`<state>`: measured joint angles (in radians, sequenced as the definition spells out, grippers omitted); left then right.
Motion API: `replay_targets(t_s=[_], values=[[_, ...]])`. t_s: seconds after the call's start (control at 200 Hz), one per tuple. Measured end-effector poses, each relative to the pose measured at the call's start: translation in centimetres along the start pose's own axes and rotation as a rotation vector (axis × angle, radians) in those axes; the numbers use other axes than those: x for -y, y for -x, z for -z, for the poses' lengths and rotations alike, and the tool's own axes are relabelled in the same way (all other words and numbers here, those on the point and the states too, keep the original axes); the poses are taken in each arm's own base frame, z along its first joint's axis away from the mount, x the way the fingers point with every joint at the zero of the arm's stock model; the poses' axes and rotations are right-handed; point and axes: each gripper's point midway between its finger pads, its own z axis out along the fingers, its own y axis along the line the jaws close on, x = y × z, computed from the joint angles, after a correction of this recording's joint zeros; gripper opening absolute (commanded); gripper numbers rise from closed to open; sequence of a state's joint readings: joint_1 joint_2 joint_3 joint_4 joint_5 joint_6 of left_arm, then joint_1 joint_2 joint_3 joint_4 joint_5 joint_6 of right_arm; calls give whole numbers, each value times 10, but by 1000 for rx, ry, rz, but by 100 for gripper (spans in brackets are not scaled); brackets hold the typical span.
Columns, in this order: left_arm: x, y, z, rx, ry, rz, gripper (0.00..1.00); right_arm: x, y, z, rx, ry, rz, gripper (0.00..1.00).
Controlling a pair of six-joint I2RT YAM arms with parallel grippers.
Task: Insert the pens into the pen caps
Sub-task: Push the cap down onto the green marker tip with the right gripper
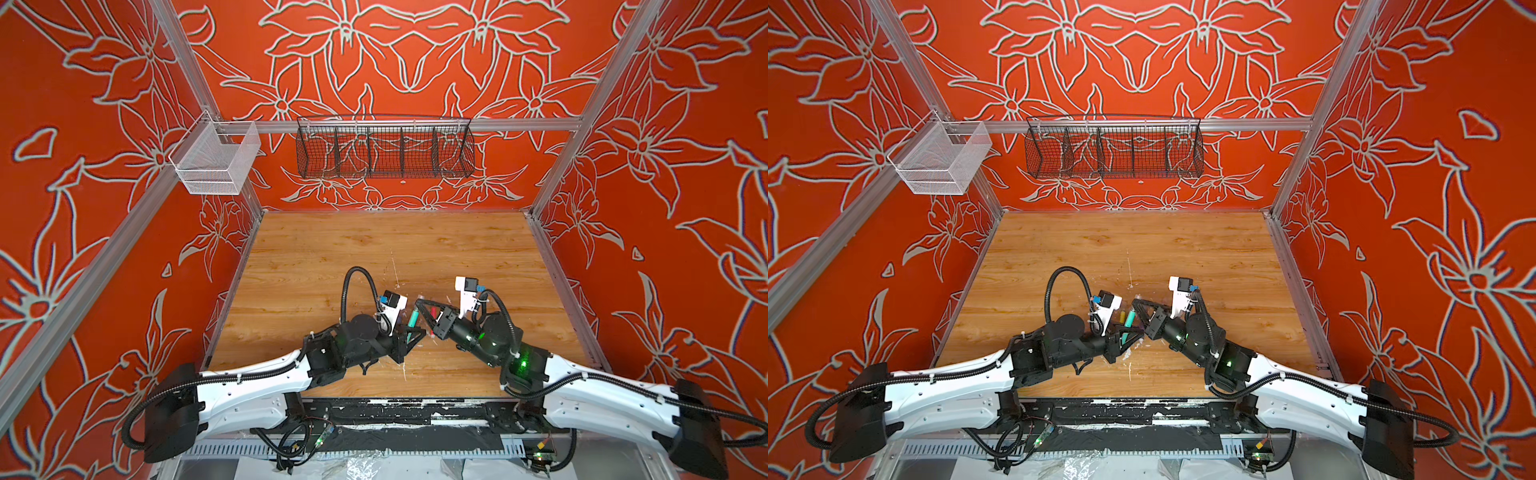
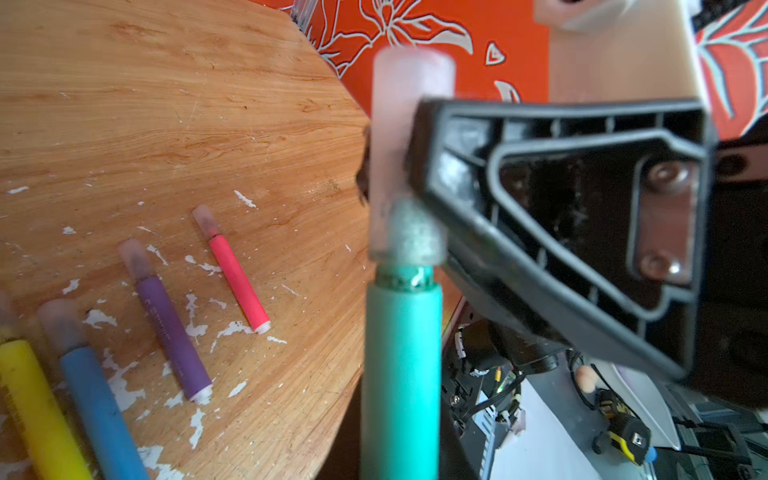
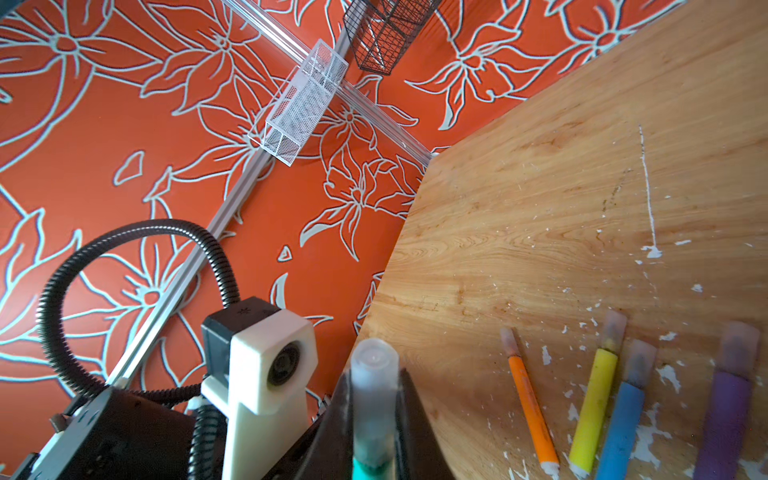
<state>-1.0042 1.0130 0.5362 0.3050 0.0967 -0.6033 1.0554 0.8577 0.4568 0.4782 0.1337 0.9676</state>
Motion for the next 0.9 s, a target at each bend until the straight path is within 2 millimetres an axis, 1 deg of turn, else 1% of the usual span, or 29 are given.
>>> replay_targets(t_s=[0.105,0.22,0.255,0.355,0.45,0.52,0.586,0.651,0.721,0.766,0.821,0.901], values=[[5,1,7,-13,-67,24,0,-5,-2,1,-3,44,0,0],[7,1,11,-26,-100,39,0,-8,-4,0,-4,69,3,0],[8,2,12,-23,-109,42,0,-9,-3,0,-2,77,8,3],[13,4,15,-19,-133,47,0,-14,-2,1,3,101,16,12],[15,4,17,-22,-145,47,0,-16,-3,4,4,113,28,28],[8,20,19,46,-113,58,0,-12,-13,8,-37,110,51,42],[3,37,24,116,-90,59,0,-5,-24,12,-78,92,74,51],[4,44,27,146,-91,53,0,-2,-28,15,-99,78,91,57],[5,45,28,154,-91,40,0,-4,-24,21,-97,79,111,62],[5,45,28,154,-90,29,0,-10,-19,24,-88,87,125,63],[5,44,28,149,-89,8,0,-21,-10,26,-72,100,136,64],[5,41,28,138,-86,-27,0,-42,7,26,-42,123,152,65]])
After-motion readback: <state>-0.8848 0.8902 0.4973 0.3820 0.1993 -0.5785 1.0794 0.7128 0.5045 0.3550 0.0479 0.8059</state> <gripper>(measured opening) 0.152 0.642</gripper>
